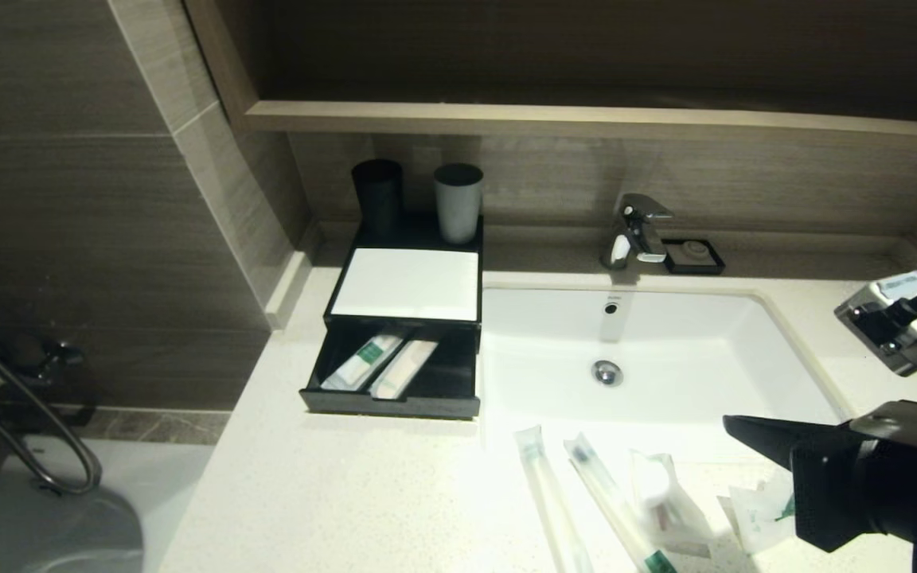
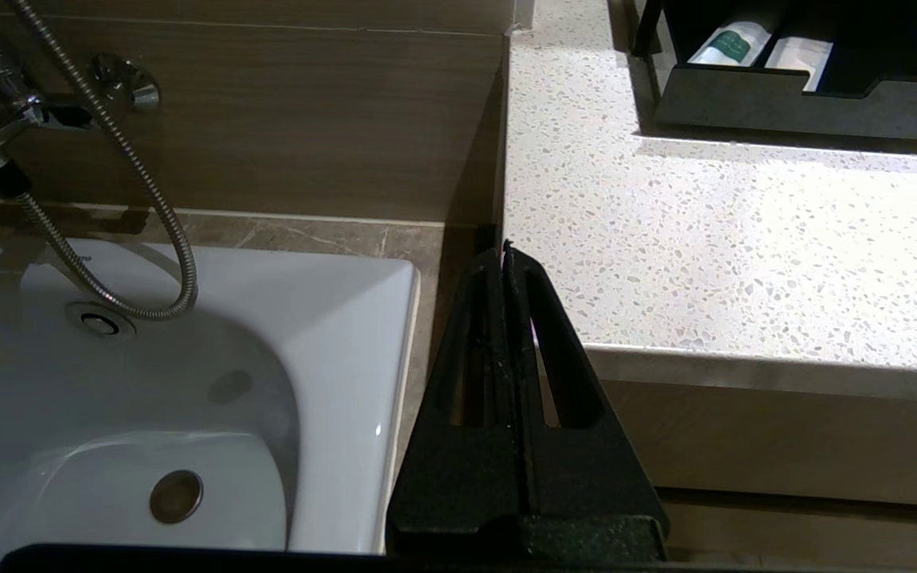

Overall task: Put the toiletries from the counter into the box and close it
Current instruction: Pick up the bathroom toiletry

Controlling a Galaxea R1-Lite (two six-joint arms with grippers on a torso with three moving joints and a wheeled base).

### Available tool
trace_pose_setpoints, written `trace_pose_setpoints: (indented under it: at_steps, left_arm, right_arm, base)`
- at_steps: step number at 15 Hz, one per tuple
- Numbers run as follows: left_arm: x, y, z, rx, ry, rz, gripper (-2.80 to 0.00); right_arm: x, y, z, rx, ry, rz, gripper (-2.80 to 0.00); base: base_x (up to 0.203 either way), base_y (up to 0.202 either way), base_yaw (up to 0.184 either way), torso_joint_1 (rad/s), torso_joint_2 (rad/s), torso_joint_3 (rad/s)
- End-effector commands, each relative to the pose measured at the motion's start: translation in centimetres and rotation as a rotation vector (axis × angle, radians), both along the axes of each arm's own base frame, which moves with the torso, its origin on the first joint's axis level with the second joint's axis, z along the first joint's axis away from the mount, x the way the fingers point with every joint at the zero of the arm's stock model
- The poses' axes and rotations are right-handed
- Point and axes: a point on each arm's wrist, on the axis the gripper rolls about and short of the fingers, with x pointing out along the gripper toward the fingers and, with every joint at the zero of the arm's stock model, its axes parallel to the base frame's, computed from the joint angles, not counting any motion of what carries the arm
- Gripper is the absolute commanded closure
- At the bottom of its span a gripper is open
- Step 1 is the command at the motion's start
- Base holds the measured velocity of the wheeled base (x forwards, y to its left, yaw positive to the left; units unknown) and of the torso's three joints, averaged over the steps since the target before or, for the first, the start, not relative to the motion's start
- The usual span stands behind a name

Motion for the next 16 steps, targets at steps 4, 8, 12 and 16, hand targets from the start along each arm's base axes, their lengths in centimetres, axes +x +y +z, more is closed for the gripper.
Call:
trace_pose_setpoints:
  at_steps: [4,8,12,16]
  left_arm:
    - [0.0,0.0,0.0,0.000,0.000,0.001,0.00]
    - [0.0,0.0,0.0,0.000,0.000,0.001,0.00]
    - [0.0,0.0,0.0,0.000,0.000,0.001,0.00]
    - [0.0,0.0,0.0,0.000,0.000,0.001,0.00]
  right_arm:
    - [0.8,1.1,0.2,-0.028,-0.014,-0.038,0.00]
    - [0.6,2.3,-1.0,-0.099,0.016,0.029,0.00]
    - [-0.9,2.8,-3.8,-0.190,0.120,0.154,0.00]
    - [-1.5,3.3,-4.7,-0.197,0.162,0.211,0.00]
  base:
    - [0.000,0.000,0.000,0.000,0.00,0.000]
    - [0.000,0.000,0.000,0.000,0.00,0.000]
    - [0.000,0.000,0.000,0.000,0.00,0.000]
    - [0.000,0.000,0.000,0.000,0.00,0.000]
